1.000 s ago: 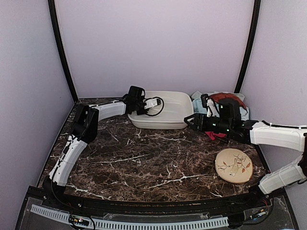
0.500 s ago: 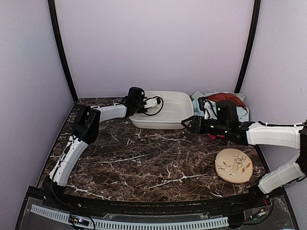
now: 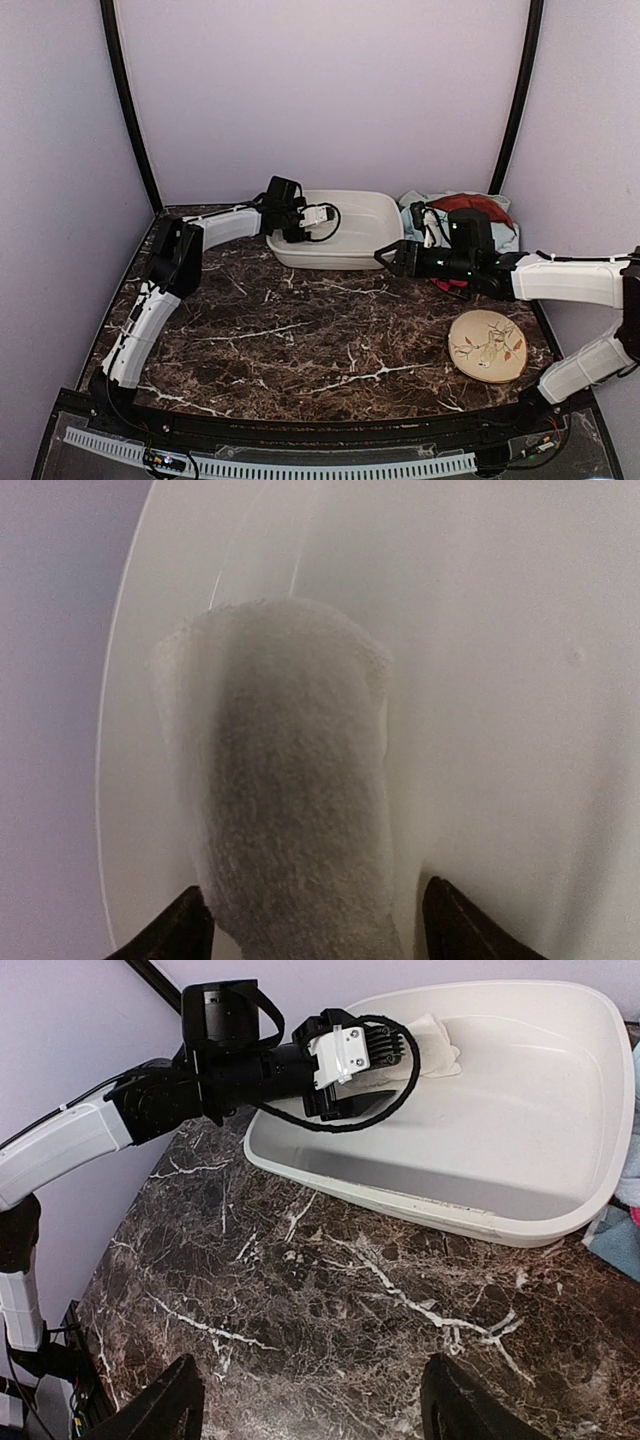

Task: Roll the towels
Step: Place the towel in the bin.

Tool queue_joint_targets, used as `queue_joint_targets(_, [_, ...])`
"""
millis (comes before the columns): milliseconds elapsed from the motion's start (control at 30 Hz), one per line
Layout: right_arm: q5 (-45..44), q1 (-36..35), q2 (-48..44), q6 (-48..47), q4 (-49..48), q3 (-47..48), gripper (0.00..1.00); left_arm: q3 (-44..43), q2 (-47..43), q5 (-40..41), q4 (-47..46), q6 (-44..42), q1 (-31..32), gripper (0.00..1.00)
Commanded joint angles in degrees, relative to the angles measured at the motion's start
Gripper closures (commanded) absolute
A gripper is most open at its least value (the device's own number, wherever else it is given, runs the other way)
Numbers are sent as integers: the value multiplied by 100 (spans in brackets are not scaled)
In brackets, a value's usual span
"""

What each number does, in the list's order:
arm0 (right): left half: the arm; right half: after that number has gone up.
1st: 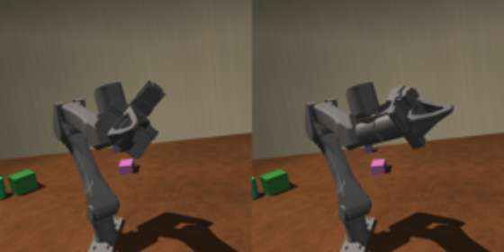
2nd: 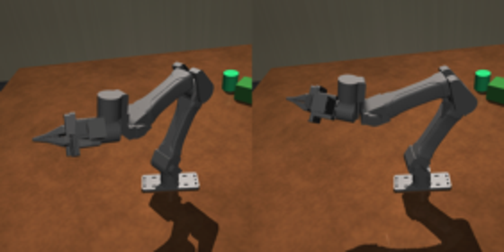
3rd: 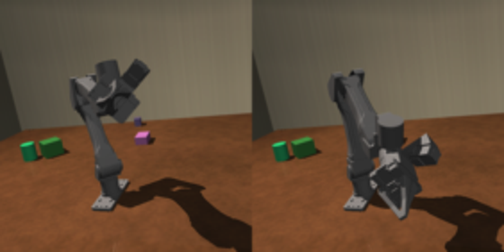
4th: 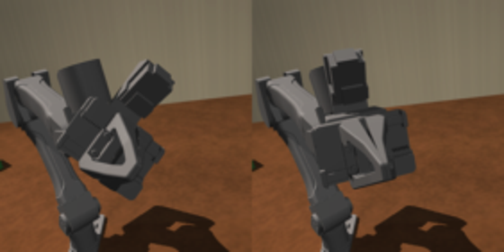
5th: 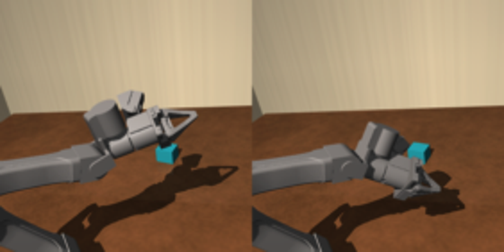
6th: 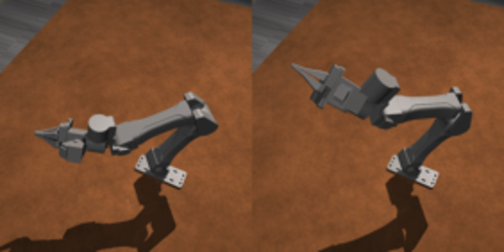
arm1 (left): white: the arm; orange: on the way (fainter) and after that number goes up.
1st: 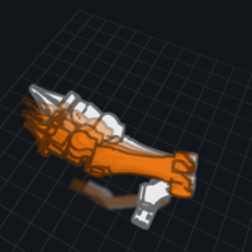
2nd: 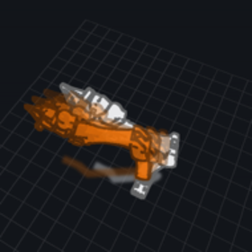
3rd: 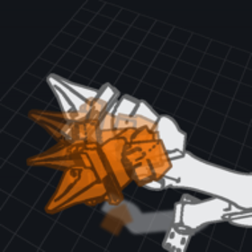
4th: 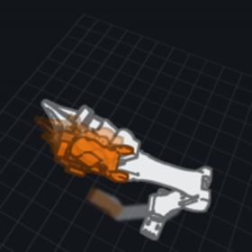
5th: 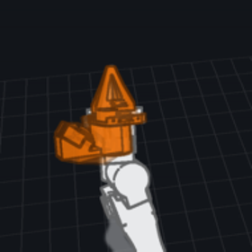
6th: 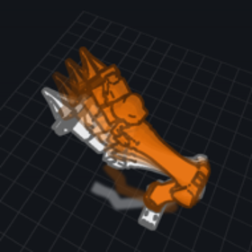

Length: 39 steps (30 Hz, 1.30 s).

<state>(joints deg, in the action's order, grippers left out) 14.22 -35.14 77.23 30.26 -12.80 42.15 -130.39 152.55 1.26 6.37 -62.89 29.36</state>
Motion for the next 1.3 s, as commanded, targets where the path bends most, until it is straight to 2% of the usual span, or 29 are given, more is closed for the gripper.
queue_joint_targets(0, [82,-31,-103,45,-119,121,25,-197,-494,-710,1209,318,17,21])
queue_joint_targets(167, [76,-31,-178,34,-41,152,25,-206,-808,-1162,1766,447,-25,18])
queue_joint_targets(267, [67,-30,-179,9,15,189,25,-217,-939,-1246,1775,682,-64,18])
queue_joint_targets(433, [-4,-17,-178,-25,36,197,26,-156,-1062,-1250,906,1578,-190,29])
queue_joint_targets(533, [-13,29,-133,-29,16,197,26,176,-1035,-1025,455,1534,-175,31])
queue_joint_targets(767, [46,138,-88,-33,18,175,27,456,-937,-1351,749,1116,-115,29])
queue_joint_targets(900, [90,183,-31,11,-25,187,27,475,-768,-880,248,956,-103,31])
queue_joint_targets(1100, [213,199,119,82,-182,181,27,-96,-173,242,-527,639,-102,31])
queue_joint_targets(1267, [239,209,169,85,-216,162,28,-408,305,309,-523,310,-98,30])
